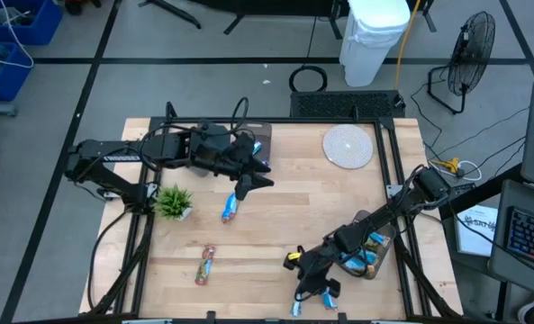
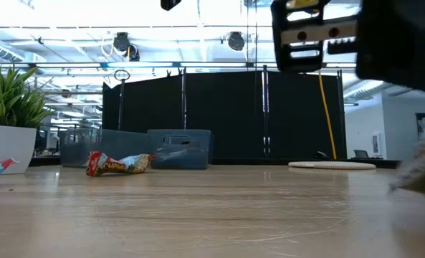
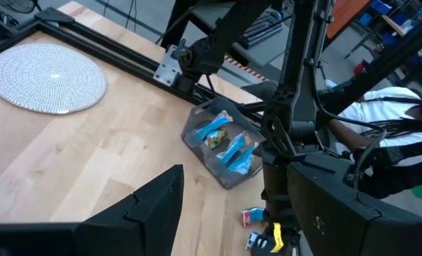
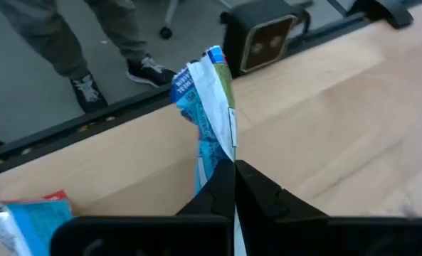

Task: Pick and place Granola Bars by type
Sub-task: Put the blue granola bar into the top right black transparent bin

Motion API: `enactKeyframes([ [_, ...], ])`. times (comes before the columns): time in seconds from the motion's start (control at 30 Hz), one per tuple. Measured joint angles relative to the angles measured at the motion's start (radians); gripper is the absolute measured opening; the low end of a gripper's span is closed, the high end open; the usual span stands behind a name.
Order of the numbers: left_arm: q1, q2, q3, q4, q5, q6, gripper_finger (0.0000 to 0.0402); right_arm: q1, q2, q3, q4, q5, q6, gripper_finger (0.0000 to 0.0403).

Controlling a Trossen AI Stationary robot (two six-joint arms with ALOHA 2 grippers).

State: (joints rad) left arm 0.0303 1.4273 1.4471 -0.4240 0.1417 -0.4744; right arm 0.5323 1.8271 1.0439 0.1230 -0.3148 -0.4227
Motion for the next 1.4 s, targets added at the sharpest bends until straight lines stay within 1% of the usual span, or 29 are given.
enactKeyframes([
  [0.1,0.000,0.000,0.000,0.000,0.008,0.004,0.0253,-0.003,-0.012,0.000,-0.001,0.007,0.025,0.0000],
  [0.33,0.000,0.000,0.000,0.000,0.017,0.026,0.0253,-0.007,-0.092,0.000,-0.003,0.140,0.068,0.0000],
  [0.6,0.000,-0.030,-0.002,-0.009,-0.060,0.135,0.0253,-0.048,-0.224,0.000,-0.064,0.261,0.232,0.0000],
  [0.77,0.001,-0.070,-0.002,-0.020,-0.075,0.220,0.0253,-0.085,-0.307,0.000,-0.080,0.270,0.320,0.0000],
  [0.97,0.001,-0.119,-0.001,-0.033,-0.100,0.311,0.0253,-0.128,-0.391,0.000,-0.079,0.343,0.407,0.0000],
  [1.03,0.001,-0.125,-0.001,-0.038,-0.101,0.329,0.0253,-0.144,-0.411,0.000,-0.050,0.365,0.423,0.0000],
  [1.13,0.001,-0.139,-0.001,-0.075,-0.118,0.353,0.0253,-0.166,-0.430,0.001,-0.004,0.393,0.443,0.0000],
  [1.27,0.001,-0.150,0.000,-0.090,-0.153,0.392,0.0253,-0.191,-0.430,0.042,-0.002,0.422,0.444,0.0000],
  [1.4,0.002,-0.155,0.000,-0.102,-0.193,0.398,0.0253,-0.214,-0.431,0.083,0.013,0.425,0.441,0.0000],
])
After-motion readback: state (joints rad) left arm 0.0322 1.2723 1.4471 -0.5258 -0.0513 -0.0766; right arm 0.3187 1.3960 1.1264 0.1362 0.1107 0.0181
